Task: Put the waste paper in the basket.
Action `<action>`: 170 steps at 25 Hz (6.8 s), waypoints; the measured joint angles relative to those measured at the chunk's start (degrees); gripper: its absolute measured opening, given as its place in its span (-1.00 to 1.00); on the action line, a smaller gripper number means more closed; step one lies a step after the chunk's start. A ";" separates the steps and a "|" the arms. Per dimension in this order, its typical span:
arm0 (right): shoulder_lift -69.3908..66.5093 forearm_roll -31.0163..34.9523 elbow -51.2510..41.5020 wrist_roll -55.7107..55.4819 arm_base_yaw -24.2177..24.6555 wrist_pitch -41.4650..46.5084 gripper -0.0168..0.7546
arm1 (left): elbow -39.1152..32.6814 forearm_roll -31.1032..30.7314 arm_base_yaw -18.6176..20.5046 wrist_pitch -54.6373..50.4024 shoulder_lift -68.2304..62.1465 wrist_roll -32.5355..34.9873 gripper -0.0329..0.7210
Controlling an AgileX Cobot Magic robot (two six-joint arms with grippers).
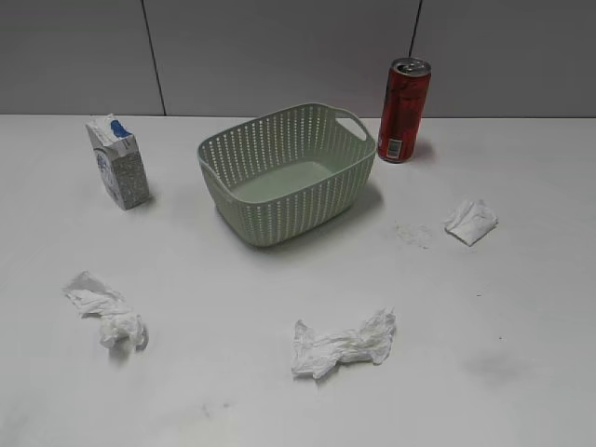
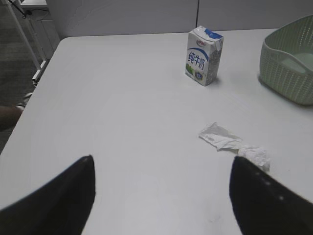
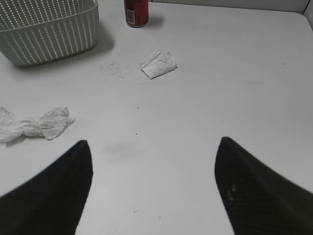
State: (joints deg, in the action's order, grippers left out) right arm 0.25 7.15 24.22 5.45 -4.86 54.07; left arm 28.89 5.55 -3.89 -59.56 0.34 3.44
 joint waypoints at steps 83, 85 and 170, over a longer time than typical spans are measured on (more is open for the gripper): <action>0.00 0.00 0.00 0.00 0.00 0.00 0.57 | 23.48 7.31 -24.26 21.70 -106.68 13.78 -0.11; 0.00 0.00 0.00 0.00 0.00 0.00 0.57 | 23.48 7.37 -24.26 21.57 -106.72 13.78 -0.44; -24.20 4.26 3.61 0.85 -2.19 -14.30 0.57 | 27.28 4.04 1.49 -9.42 -56.71 13.16 0.59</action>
State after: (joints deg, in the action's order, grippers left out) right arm -23.94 11.41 27.83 6.30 -7.05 39.77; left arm 56.17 9.60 -2.40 -68.98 -56.37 16.60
